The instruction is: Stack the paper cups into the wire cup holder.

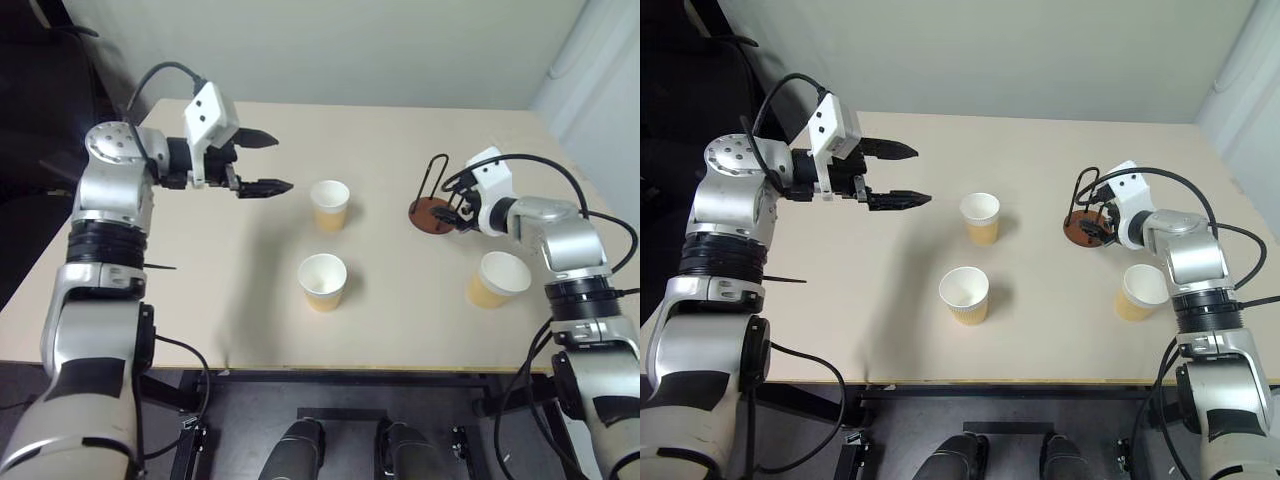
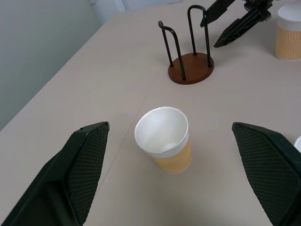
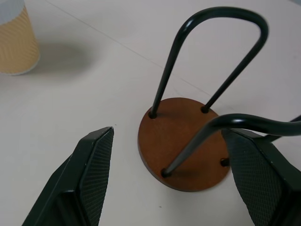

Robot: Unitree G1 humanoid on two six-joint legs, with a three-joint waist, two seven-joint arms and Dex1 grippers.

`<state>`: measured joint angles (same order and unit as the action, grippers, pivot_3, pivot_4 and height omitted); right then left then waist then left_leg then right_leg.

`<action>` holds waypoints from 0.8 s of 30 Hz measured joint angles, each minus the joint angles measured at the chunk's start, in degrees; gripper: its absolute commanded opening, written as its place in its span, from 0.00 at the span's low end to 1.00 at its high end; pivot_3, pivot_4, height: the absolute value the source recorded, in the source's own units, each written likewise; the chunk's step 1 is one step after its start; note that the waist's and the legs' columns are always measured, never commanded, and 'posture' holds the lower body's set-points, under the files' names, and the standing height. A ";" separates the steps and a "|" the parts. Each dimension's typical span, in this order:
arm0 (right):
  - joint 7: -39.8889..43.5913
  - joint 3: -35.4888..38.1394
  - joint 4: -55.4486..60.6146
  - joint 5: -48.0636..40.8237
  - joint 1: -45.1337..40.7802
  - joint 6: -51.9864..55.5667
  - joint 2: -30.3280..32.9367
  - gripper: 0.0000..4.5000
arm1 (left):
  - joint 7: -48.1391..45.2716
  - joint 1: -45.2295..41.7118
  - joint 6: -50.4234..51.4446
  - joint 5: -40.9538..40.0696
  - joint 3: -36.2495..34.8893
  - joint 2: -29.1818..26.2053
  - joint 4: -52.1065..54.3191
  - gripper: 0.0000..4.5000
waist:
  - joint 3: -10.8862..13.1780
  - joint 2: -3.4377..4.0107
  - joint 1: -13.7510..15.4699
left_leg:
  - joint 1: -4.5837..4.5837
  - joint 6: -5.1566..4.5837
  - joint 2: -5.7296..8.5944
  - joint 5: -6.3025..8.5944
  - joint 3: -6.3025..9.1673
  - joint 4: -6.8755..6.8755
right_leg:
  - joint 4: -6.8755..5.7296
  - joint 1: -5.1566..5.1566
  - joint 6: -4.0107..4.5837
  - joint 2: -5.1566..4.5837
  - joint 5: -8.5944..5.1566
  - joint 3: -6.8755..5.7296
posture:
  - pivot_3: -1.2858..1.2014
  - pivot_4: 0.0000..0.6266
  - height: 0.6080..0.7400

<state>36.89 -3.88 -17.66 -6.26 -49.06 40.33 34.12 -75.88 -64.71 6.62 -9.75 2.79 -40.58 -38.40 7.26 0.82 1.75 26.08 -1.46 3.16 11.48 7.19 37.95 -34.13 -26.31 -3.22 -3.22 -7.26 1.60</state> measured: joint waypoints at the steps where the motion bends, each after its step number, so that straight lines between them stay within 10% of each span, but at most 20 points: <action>1: -0.19 0.00 -0.06 0.12 -0.07 -0.04 -0.32 0.83 | 0.02 0.01 0.04 0.00 -0.01 -0.02 0.00 1.00 | 0.00 0.00 0.01 | 0.00 0.00 0.00 0.00 0.00 0.00 | 0.00 0.00 0.00 0.00 0.00 0.00 | 0.52 0.24 1.00; 9: -2.55 0.00 -0.69 1.07 -1.12 -0.25 -4.08 0.83 | 0.26 0.03 0.06 -0.03 -0.07 -0.03 0.00 1.00 | 0.01 0.01 0.13 | 0.04 0.04 0.00 0.01 0.01 0.00 | 0.02 -0.02 0.06 0.00 0.04 -0.01 | 0.52 0.24 1.00; 20: -5.81 0.77 -1.65 1.90 -1.12 -0.31 -5.25 0.05 | 0.27 0.04 0.06 -0.06 -0.08 -0.04 -0.01 1.00 | 0.01 0.01 -0.02 | 0.04 0.06 0.00 0.02 0.01 -0.01 | 0.01 -0.06 0.09 0.00 0.05 -0.01 | 0.52 0.24 1.00; 24: -6.72 0.86 -1.55 1.76 -1.13 -0.49 -6.74 0.00 | 0.29 0.10 0.06 -0.06 -0.08 -0.03 -0.01 1.00 | 0.01 0.02 -0.01 | 0.04 0.07 0.00 0.01 0.01 -0.01 | -0.01 -0.06 0.09 0.00 0.06 -0.01 | 0.52 0.24 1.00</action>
<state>30.17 -3.01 -19.21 -4.51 -50.19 39.84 27.38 -75.60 -64.61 6.68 -9.81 2.72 -40.61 -38.41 7.27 0.83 1.74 26.12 -1.40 3.16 11.49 7.20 37.94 -34.14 -26.38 -3.12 -3.21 -7.19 1.59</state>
